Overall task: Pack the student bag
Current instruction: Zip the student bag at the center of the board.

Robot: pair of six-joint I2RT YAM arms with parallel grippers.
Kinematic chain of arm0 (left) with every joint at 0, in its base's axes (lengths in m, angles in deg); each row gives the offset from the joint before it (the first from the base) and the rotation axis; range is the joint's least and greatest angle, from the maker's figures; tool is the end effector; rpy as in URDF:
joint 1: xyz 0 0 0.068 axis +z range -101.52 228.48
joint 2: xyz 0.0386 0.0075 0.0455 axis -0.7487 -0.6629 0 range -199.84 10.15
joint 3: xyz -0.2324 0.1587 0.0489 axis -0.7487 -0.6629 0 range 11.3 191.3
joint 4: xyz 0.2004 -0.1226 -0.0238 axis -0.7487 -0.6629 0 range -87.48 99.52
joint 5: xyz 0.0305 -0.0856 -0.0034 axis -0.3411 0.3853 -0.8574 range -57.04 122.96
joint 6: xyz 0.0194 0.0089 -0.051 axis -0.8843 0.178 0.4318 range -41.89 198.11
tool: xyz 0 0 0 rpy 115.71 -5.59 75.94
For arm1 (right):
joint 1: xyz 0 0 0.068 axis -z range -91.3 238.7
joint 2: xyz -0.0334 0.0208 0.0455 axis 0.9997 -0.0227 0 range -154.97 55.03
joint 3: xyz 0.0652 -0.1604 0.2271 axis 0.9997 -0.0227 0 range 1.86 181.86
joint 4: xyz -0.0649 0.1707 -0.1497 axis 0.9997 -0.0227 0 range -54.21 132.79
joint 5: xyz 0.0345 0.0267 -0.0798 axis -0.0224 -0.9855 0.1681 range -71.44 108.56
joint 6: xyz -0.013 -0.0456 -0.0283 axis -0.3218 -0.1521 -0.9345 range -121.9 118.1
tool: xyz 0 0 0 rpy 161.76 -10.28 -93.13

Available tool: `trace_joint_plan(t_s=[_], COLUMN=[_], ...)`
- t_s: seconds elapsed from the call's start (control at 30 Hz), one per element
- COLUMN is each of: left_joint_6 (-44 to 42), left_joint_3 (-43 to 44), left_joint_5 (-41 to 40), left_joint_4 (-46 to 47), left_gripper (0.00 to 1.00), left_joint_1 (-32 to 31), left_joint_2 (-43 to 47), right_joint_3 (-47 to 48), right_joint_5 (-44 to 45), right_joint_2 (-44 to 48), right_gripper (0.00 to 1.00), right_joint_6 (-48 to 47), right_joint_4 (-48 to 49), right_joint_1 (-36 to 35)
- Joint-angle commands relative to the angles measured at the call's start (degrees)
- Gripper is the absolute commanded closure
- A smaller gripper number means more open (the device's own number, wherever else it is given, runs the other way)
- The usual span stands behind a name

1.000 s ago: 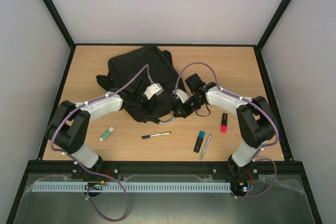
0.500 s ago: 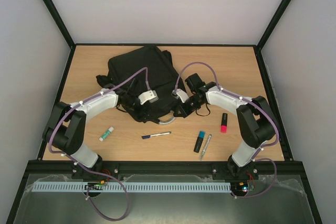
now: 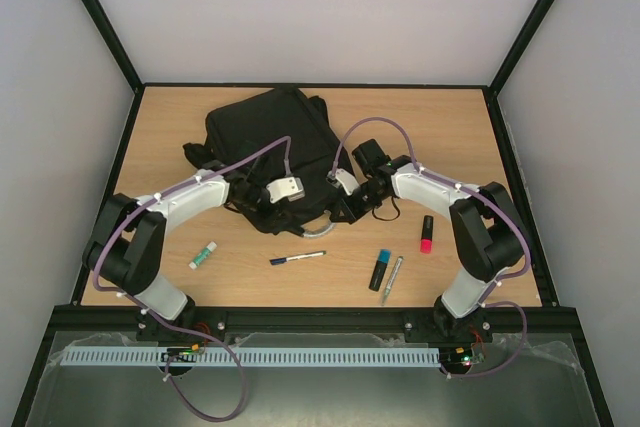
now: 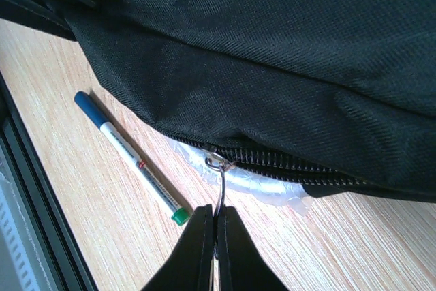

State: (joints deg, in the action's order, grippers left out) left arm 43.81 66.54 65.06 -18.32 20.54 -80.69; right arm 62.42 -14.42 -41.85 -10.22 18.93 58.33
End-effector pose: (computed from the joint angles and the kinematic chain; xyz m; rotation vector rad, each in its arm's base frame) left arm 0.2409 -0.1505 0.2180 1.4755 2.1068 -0.7034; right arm 0.2630 0.1777 0.2164 -1.0565 2.3895 0.8893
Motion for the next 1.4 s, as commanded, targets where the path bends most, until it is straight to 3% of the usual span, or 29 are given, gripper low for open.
trace_joint_plan(t_s=[0.0, 0.2, 0.67, 0.93, 1.13, 1.2, 1.27, 1.37], left_joint_6=[-0.6, 2.37, -4.8, -5.99, -3.7, -2.5, -2.46, -3.63], left_joint_3=[1.05, 0.89, -7.34, -8.85, -6.69, -4.38, -2.73, -1.98], left_joint_5=[-0.79, -2.05, -7.01, -9.77, -12.44, -11.55, -9.58, -3.66], left_joint_4=[-1.57, 1.46, -4.77, -7.25, -5.57, -5.55, -5.45, -3.86], left_gripper=[0.96, 0.98, 0.98, 0.98, 0.98, 0.91, 0.66, 0.47], left_joint_1=[-0.45, 0.01, 2.02, 4.89, 11.88, 13.18, 13.42, 13.11], left_joint_2=[-0.72, 6.48, 18.25, 20.53, 16.07, 13.88, 13.05, 14.97], right_joint_3=[0.82, 0.46, 8.55, 10.56, 12.22, 12.79, 13.43, 14.26], right_joint_5=[-0.85, 0.48, 3.88, 5.11, 0.44, -0.5, -1.61, -2.47], right_joint_2=[-0.61, -1.35, -7.02, -9.63, -8.33, -7.98, -8.21, -8.58], right_gripper=[0.99, 0.99, 0.99, 0.99, 0.99, 0.99, 0.99, 0.99], right_joint_6=[0.14, -2.36, -3.68, -4.51, -5.54, -6.34, -6.2, -5.87], right_joint_4=[-1.81, -5.05, -8.43, -8.06, -7.91, -7.87, -7.66, -7.44], right_joint_1=[0.46, 2.27, 10.79, 11.56, 10.49, 8.95, 7.46, 5.17])
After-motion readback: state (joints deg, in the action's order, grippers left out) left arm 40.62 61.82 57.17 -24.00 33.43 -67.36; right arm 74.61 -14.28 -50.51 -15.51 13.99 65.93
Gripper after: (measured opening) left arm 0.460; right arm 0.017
